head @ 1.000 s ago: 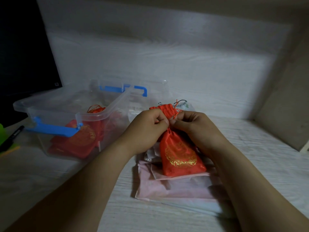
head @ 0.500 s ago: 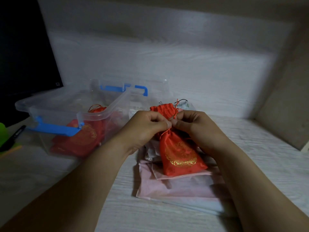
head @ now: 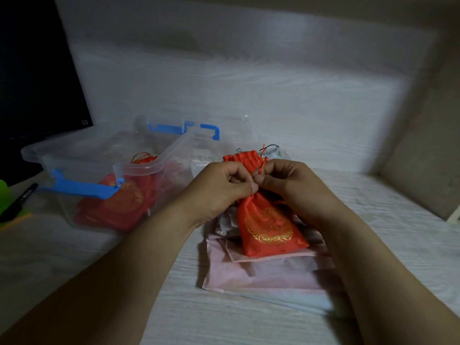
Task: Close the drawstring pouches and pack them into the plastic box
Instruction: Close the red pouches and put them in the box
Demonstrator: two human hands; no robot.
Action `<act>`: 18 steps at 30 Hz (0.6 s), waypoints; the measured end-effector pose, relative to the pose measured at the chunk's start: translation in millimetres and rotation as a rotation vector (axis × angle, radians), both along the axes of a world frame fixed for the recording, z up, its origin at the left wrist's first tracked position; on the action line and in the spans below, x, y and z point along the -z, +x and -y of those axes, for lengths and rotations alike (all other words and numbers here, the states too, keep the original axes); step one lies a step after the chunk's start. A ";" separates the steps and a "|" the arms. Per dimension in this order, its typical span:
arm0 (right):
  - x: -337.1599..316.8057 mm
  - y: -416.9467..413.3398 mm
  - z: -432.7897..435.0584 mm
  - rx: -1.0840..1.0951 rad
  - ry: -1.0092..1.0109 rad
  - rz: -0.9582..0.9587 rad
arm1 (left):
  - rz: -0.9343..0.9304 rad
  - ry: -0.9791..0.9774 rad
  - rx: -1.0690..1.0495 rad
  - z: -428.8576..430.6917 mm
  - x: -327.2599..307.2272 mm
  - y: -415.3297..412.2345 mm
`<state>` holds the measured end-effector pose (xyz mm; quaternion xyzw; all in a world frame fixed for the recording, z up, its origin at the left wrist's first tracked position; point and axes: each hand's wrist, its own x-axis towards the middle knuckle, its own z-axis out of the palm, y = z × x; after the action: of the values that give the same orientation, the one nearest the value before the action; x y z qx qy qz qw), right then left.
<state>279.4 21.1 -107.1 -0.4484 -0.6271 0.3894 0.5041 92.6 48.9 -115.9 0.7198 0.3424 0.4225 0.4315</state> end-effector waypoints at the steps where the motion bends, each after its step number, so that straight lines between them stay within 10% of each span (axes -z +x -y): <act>1: 0.2 0.2 -0.4 0.001 0.001 0.003 | -0.004 0.002 -0.006 0.4 -0.6 -0.3; 18: -2.8 5.0 4.3 -0.052 0.007 0.012 | 0.017 0.052 0.037 -1.5 2.4 2.0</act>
<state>284.4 16.8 -104.3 -0.4327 -0.6428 0.3974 0.4915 94.6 50.4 -118.3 0.7334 0.3140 0.4292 0.4234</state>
